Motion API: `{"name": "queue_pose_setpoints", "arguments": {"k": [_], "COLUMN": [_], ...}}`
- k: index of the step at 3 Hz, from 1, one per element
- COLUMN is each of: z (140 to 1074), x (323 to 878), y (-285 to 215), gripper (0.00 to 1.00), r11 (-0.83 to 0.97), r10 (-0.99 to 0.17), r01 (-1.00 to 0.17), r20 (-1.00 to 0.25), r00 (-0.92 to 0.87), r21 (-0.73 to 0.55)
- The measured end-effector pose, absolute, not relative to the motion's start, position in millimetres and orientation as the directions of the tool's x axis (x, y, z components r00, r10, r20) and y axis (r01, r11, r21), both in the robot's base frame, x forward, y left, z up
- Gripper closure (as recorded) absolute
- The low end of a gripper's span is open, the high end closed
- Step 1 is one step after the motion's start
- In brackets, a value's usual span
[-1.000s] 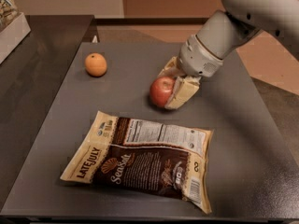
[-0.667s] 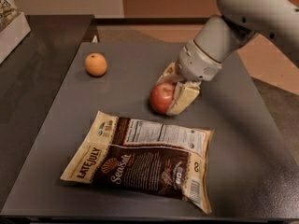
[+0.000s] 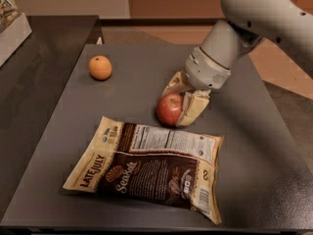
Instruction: Move apple near brown chip bag
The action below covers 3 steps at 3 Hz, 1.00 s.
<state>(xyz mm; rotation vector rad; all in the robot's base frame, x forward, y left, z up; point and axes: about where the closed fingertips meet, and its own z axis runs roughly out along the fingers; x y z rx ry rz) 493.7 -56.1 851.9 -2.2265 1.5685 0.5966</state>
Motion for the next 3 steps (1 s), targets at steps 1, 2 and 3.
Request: {"name": "queue_pose_setpoints", "arguments": {"k": [1,2,3], "z": [851.5,850.9,850.9], "x": [494.8,495.5,495.6], "y": [-54.5,-52.8,-52.8], "gripper": [0.13,0.00,0.00], "r11": [-0.323,-0.323,-0.323], "r10": [-0.796,-0.795,-0.795], "r01": [-0.945,-0.945,-0.945], "r20": [-0.527,-0.527,-0.527], "r00": [0.298,0.299,0.299], "r21": [-0.047,-0.049,-0.050]}}
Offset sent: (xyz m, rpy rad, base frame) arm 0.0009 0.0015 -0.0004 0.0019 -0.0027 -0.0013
